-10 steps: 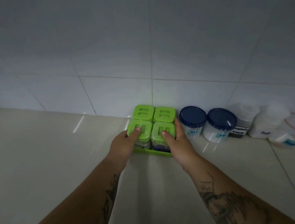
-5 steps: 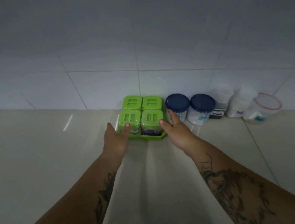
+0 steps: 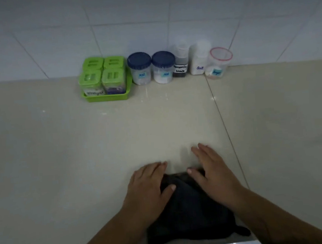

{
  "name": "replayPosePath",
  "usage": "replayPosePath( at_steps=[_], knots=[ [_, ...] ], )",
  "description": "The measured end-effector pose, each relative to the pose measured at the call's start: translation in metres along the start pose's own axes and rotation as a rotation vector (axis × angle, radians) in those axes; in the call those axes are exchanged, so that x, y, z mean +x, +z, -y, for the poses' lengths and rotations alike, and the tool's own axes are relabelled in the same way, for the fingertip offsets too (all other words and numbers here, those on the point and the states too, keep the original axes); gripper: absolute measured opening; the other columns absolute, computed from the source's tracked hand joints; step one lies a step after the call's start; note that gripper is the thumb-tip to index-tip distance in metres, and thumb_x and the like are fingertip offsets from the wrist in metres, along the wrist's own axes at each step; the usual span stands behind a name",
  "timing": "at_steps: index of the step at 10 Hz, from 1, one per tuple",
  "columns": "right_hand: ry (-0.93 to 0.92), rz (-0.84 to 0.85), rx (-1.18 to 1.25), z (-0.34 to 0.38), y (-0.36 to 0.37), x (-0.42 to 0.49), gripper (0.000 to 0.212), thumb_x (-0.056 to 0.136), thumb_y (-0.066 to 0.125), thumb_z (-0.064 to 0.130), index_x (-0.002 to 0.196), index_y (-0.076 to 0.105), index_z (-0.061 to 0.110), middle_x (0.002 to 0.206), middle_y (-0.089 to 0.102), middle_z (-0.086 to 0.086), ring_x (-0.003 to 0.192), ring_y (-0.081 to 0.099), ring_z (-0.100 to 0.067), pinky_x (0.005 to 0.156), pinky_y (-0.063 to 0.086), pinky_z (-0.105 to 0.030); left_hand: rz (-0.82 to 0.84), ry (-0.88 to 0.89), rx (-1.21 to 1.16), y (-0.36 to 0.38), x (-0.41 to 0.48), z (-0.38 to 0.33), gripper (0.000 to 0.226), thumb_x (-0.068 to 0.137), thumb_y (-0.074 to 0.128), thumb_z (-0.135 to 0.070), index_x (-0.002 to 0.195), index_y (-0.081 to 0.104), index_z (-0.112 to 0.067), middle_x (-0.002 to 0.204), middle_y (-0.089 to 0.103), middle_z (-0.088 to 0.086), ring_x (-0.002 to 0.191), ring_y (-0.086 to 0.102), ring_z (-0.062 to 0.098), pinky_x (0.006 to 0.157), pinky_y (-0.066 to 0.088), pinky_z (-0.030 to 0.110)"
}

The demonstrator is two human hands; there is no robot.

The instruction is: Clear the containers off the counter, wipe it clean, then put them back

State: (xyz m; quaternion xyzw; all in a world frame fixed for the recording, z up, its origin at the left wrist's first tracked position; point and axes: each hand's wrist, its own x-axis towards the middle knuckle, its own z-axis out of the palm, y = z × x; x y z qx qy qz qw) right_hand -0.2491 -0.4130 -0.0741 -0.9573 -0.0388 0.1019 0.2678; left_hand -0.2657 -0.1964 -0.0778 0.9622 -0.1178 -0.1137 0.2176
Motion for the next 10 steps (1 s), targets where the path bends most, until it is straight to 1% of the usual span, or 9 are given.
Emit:
replayPosePath(
  at_steps=[1,2,3,4,5,6,8,9,10],
  knots=[
    [-0.115,0.020,-0.193,-0.017,0.019,-0.037,0.069,0.091,0.025,0.058,0.150,0.032,0.022,0.159,0.025,0.000,0.147,0.017,-0.021,0.118,0.012,-0.044,-0.126,-0.062,0.117,0.025,-0.010,-0.020,0.062,0.084,0.037,-0.059,0.135,0.051,-0.026,0.135,0.054,-0.003,0.124,0.048,0.024,0.104,0.039,0.048],
    [-0.139,-0.068,-0.271,-0.023,0.023,-0.047,0.057,0.093,0.031,0.046,0.142,0.046,0.020,0.141,0.051,-0.001,0.130,0.045,-0.024,0.110,0.033,-0.050,-0.223,-0.100,0.159,0.034,-0.017,-0.025,0.053,0.084,0.041,-0.054,0.122,0.061,-0.023,0.119,0.062,0.000,0.106,0.056,0.027,0.090,0.047,0.043],
    [-0.218,-0.238,-0.311,-0.028,0.016,-0.031,0.031,0.089,0.049,0.032,0.114,0.065,0.022,0.107,0.064,0.002,0.095,0.057,-0.023,0.081,0.044,-0.042,-0.269,-0.079,0.136,0.029,-0.006,-0.021,0.044,0.084,0.041,-0.048,0.113,0.064,-0.023,0.107,0.065,0.001,0.092,0.056,0.029,0.080,0.049,0.041],
    [-0.202,-0.286,-0.298,-0.025,0.009,-0.013,0.011,0.087,0.063,0.022,0.097,0.067,0.022,0.094,0.062,0.001,0.084,0.055,-0.023,0.071,0.034,-0.037,-0.346,-0.014,0.149,0.023,0.011,-0.018,0.034,0.086,0.051,-0.038,0.112,0.064,-0.021,0.101,0.064,0.003,0.085,0.056,0.031,0.075,0.050,0.042],
    [-0.137,-0.295,-0.328,-0.021,0.002,0.001,0.023,0.083,0.067,0.015,0.105,0.065,0.021,0.103,0.060,-0.001,0.092,0.055,-0.026,0.074,0.031,-0.037,-0.356,-0.008,0.262,0.016,0.028,-0.022,0.041,0.083,0.068,-0.023,0.123,0.060,-0.023,0.117,0.061,0.005,0.101,0.056,0.034,0.085,0.045,0.048],
    [-0.179,-0.276,-0.330,-0.016,0.010,-0.003,0.045,0.087,0.062,0.018,0.132,0.055,0.018,0.139,0.052,-0.005,0.127,0.047,-0.028,0.100,0.036,-0.050,-0.246,0.023,0.373,0.021,0.027,-0.026,0.054,0.090,0.053,-0.026,0.142,0.042,-0.022,0.153,0.036,0.001,0.141,0.028,0.030,0.110,0.012,0.062],
    [-0.164,0.023,-0.378,-0.007,0.026,-0.017,0.076,0.090,0.002,0.055,0.155,0.012,0.019,0.163,0.008,0.003,0.149,0.002,-0.013,0.115,-0.010,-0.044,-0.093,0.015,0.304,0.041,0.009,-0.018,0.065,0.095,0.019,-0.051,0.150,0.026,-0.018,0.158,0.022,-0.003,0.146,0.018,0.020,0.111,0.014,0.062],
    [-0.130,0.116,-0.431,-0.003,0.016,-0.011,0.079,0.085,-0.009,0.057,0.155,-0.005,0.021,0.163,-0.009,0.005,0.148,-0.011,-0.012,0.114,-0.016,-0.043,0.017,-0.016,0.297,0.025,0.016,-0.023,0.076,0.088,0.005,-0.058,0.153,0.012,-0.019,0.161,0.005,-0.005,0.148,0.005,0.020,0.113,0.008,0.060],
    [-0.062,0.208,-0.349,0.009,0.001,-0.017,0.066,0.101,0.014,0.052,0.154,-0.007,0.020,0.162,-0.014,0.005,0.148,-0.014,-0.013,0.116,-0.011,-0.045,0.168,-0.071,0.227,0.006,0.017,-0.034,0.076,0.092,0.015,-0.062,0.153,-0.006,-0.022,0.160,-0.014,-0.005,0.147,-0.012,0.017,0.115,-0.001,0.054]
  ],
)
